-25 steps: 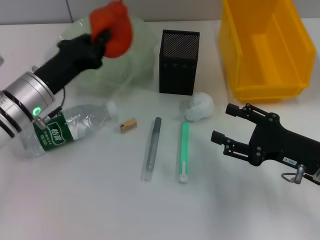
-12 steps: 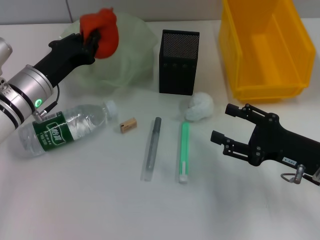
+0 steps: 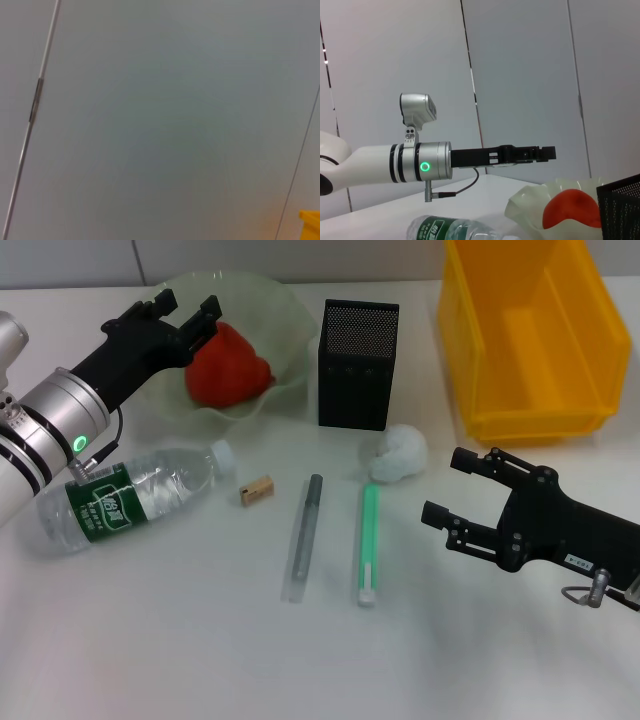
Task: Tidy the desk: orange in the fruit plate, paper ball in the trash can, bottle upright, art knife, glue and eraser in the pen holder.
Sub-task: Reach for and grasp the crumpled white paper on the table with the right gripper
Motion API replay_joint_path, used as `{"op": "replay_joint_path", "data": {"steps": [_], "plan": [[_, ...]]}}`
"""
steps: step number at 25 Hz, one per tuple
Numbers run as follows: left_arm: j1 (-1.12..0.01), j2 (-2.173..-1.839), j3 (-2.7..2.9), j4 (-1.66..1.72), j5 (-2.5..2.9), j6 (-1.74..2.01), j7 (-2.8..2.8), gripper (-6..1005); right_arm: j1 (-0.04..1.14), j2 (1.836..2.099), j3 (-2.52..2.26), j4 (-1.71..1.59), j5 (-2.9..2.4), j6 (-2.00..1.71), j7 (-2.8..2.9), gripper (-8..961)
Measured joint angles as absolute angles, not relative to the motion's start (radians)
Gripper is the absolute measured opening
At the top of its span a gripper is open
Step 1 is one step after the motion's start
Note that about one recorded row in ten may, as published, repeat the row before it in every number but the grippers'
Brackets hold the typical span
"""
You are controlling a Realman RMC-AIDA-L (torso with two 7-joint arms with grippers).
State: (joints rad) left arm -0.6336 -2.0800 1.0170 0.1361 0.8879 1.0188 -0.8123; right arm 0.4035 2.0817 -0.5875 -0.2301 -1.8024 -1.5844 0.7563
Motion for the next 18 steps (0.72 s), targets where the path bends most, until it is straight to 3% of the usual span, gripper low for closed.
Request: {"op": "replay_joint_path", "data": {"steps": [6, 11, 13, 17, 18], "plan": [[-0.635, -2.079, 1.032, 0.138, 0.896, 1.081, -0.857, 629, 0.405, 2.082, -0.588, -0.23, -1.802, -1.574, 0.756, 783], [-0.589, -2.059, 1.155, 0.192, 0.903, 1.269, -1.005, 749, 0.407, 2.08, -0.587, -0.231, -1.802, -1.572, 0.756, 783], [-0.514, -2.034, 1.303, 0.289, 0.904, 1.391, -1.085, 829, 0.409, 2.079, -0.587, -0.236, -1.802, -1.573, 0.767, 784], [-0.459, -2.003, 1.398, 0.342, 0.904, 1.494, -1.109, 828, 0.412, 2.078, -0.588, -0.249, -1.802, -1.581, 0.797, 784], [-0.434, -1.981, 1.431, 0.346, 0.927, 1.55, -1.106, 828, 0.413, 2.077, -0.588, -0.264, -1.803, -1.587, 0.818, 784]]}}
